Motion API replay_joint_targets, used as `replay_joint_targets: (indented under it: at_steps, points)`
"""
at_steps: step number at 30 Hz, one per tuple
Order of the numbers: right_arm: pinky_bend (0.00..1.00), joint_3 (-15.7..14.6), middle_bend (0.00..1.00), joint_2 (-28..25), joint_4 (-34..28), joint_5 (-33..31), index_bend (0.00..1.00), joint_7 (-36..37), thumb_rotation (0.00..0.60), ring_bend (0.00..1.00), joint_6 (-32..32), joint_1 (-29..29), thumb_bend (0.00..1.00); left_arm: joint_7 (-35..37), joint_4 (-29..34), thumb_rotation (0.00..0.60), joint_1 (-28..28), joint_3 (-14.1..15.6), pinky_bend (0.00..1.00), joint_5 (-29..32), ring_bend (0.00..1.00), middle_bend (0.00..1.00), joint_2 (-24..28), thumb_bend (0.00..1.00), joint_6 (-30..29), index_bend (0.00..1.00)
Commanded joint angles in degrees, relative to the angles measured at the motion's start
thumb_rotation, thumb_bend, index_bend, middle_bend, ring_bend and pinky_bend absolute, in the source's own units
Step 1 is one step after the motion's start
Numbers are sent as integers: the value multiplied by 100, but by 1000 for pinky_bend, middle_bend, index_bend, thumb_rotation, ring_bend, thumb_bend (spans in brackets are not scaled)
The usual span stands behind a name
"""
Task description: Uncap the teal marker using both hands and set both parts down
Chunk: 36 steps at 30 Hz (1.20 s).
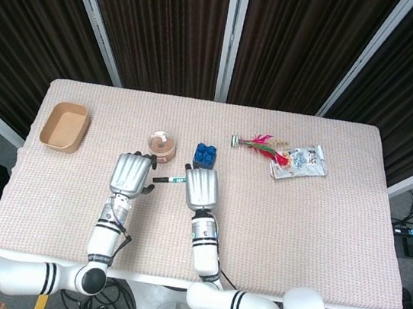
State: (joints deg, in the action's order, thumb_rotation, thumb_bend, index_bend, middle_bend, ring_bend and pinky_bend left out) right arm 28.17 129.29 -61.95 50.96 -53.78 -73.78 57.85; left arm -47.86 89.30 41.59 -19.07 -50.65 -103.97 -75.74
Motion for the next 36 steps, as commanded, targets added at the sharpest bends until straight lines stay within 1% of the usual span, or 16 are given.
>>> replay_joint_targets:
  at_steps: [1, 5, 9, 12, 31, 36]
  points:
    - [955, 22, 561, 25, 26, 29, 592, 39, 600, 850, -2, 16, 374, -36, -3, 600, 37, -11, 602, 69, 483, 547, -43, 150, -14, 498]
    - [955, 45, 561, 54, 74, 55, 592, 66, 600, 850, 15, 33, 374, -77, -27, 600, 87, -9, 615, 116, 498, 561, -92, 159, -36, 514]
    - [955, 46, 561, 61, 95, 46, 592, 58, 600, 850, 62, 27, 374, -73, -44, 600, 118, -3, 638, 128, 523, 585, -140, 203, -82, 540]
    - [955, 52, 561, 64, 86, 33, 592, 53, 600, 850, 85, 18, 373, -67, -47, 600, 131, 3, 644, 135, 530, 592, -147, 217, -102, 546]
    - [955, 120, 561, 66, 33, -65, 592, 97, 600, 850, 173, 28, 372, -28, -73, 600, 182, 20, 656, 364, 542, 602, -146, 224, -63, 557]
    - [955, 109, 561, 47, 13, -42, 592, 109, 600, 850, 178, 20, 372, -7, -112, 600, 198, 2, 663, 404, 551, 611, -157, 250, -75, 567]
